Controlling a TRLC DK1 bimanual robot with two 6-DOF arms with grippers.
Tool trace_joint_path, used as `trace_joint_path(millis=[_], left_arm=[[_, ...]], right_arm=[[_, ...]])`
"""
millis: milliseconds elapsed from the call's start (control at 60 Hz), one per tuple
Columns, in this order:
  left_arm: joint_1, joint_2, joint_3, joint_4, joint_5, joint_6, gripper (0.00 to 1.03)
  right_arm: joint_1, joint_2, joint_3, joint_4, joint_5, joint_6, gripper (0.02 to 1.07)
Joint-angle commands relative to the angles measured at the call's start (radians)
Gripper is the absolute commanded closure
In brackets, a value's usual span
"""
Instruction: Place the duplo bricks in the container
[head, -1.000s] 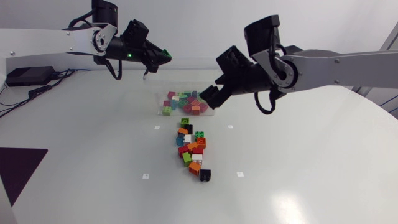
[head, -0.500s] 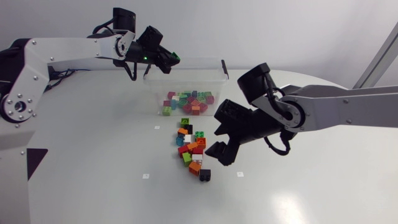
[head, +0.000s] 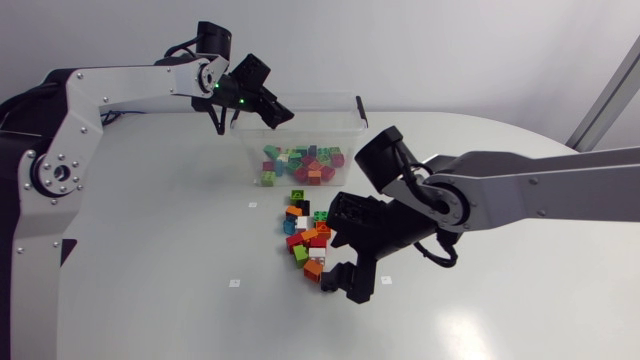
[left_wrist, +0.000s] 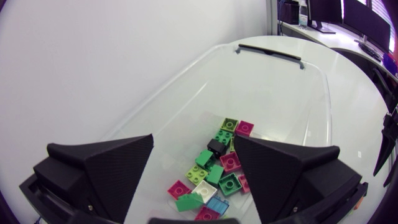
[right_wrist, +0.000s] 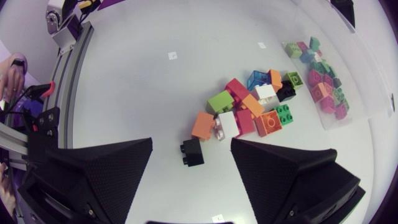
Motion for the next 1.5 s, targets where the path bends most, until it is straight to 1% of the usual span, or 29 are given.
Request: trace_joint_path(millis=[0,67,117,267,383,433,517,633,750,850,967,1050,1100,1183,1300,1400,1483], left_arm=[[0.006,-0.089,-0.099,-0.019,0.005,0.030,0.04],[0.012,-0.158,-0.185,-0.019,0.012,0.053,0.04],[0.012,-0.218,-0.262,-0.017,0.020,0.088,0.04],[0.015,-0.368,-0.464,-0.017,0.028,0.174,0.04],[0.024,-0.449,-0.576,-0.005,0.037,0.220,0.04],[0.033,-0.459,-0.596,0.014,0.037,0.228,0.04],[0.052,-0.431,-0.589,0.083,0.038,0.216,0.04],[0.047,-0.414,-0.564,0.081,0.044,0.205,0.04],[0.039,-0.454,-0.576,0.078,0.044,0.182,0.04],[0.039,-0.518,-0.596,0.078,0.054,0.164,0.04],[0.039,-0.626,-0.655,0.069,0.089,0.154,0.04],[0.039,-0.689,-0.701,0.049,0.097,0.159,0.04],[0.041,-0.721,-0.728,0.029,0.123,0.164,0.04],[0.039,-0.776,-0.782,-0.040,0.146,0.216,0.04],[0.032,-0.799,-0.866,-0.081,0.149,0.288,0.04],[0.032,-0.770,-0.925,-0.083,0.147,0.343,0.04],[0.032,-0.704,-0.929,-0.075,0.138,0.368,0.04]], right_arm=[[0.018,0.048,-0.035,-0.014,0.003,-0.035,0.16],[0.016,0.061,-0.035,-0.021,0.006,-0.048,0.17],[0.016,0.072,-0.036,-0.029,0.006,-0.055,0.22],[0.021,0.094,-0.046,-0.031,0.008,-0.063,0.22],[0.019,0.104,-0.044,-0.026,0.009,-0.066,0.22],[0.021,0.112,-0.041,-0.024,0.009,-0.066,0.22],[0.036,0.114,-0.032,-0.023,0.013,-0.062,0.22],[0.056,0.115,-0.023,-0.020,0.019,-0.045,0.22],[0.064,0.114,-0.021,-0.020,0.029,-0.039,0.22],[0.064,0.111,-0.024,-0.017,0.029,-0.037,0.22],[0.065,0.111,-0.024,-0.015,0.034,-0.035,0.22],[0.068,0.112,-0.021,-0.014,0.036,-0.035,0.22],[0.068,0.114,-0.021,-0.012,0.036,-0.034,0.22],[0.070,0.115,-0.019,-0.012,0.036,-0.031,0.22],[0.070,0.112,-0.019,-0.015,0.036,-0.031,0.22],[0.068,0.112,-0.021,-0.015,0.036,-0.031,0.22],[0.070,0.112,-0.021,-0.012,0.036,-0.031,0.22]])
